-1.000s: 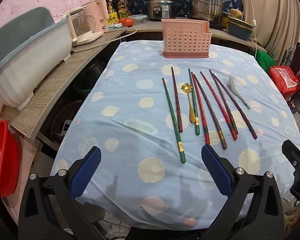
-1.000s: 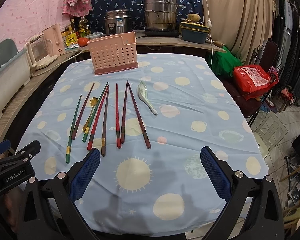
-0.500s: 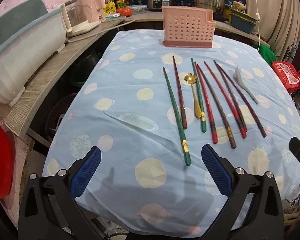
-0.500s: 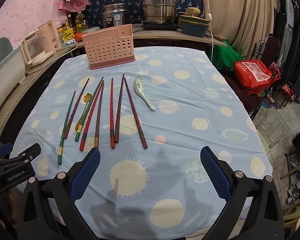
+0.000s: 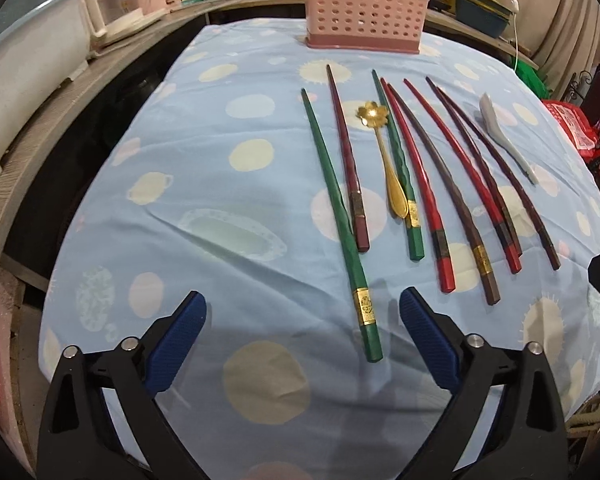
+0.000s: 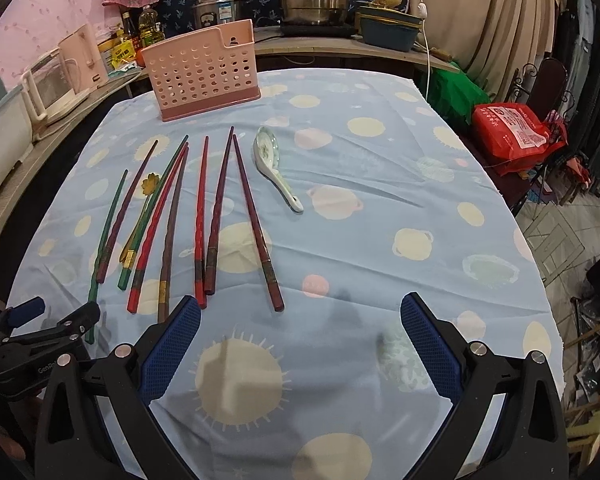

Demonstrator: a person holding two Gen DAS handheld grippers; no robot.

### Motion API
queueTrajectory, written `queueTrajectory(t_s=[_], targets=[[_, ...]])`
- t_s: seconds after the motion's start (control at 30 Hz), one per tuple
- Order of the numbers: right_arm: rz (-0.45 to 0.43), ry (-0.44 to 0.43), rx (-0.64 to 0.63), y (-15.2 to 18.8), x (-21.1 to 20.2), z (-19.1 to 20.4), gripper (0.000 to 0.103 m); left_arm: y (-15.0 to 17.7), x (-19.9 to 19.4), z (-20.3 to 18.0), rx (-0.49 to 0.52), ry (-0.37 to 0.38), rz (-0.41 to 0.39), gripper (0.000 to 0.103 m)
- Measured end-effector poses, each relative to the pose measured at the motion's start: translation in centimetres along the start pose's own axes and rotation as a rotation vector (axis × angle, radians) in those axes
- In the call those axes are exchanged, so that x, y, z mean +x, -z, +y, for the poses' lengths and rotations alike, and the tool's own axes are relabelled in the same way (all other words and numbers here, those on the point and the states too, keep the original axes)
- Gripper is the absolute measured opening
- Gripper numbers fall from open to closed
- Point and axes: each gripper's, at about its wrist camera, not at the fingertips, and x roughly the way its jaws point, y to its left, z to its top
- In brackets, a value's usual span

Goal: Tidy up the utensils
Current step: 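Lower the left tool onto the green chopstick and close on it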

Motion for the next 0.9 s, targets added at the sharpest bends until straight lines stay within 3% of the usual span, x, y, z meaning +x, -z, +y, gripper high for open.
queueTrajectory(t_s=[0.03,0.17,0.37,0.57,0.73,0.9], targets=[[0.003,0.0,0.001,0.0,0.1,0.1,0.096,0.1,0.3,0.0,-0.003,0.011,0.013,0.083],[0.018,0.0,0.001,-0.1,0.8,0.2,0.096,0.2,0.5,0.0,0.009,0.031,0.009,0.077],[0.029,-0.005,-0.004,-0.1,1.3,0.7,0.096,0.3,0.2,0.1,0.018,0.051,0.002,0.061],[0.028,-0.008,-0.007,0.1,1.2,0.8,0.096,0.6,-0.3,0.4,0.014,0.075,-0.002,0.036],[0.023,-0.011,-0.004,0.2,0.9,0.8,0.096,0.5,-0.5,0.8,0.01,0.104,0.001,0.007],[0.011,-0.011,-0.004,-0.1,0.8,0.5,0.096,0.0,-0.7,1.4,-0.005,0.119,0.0,0.007]])
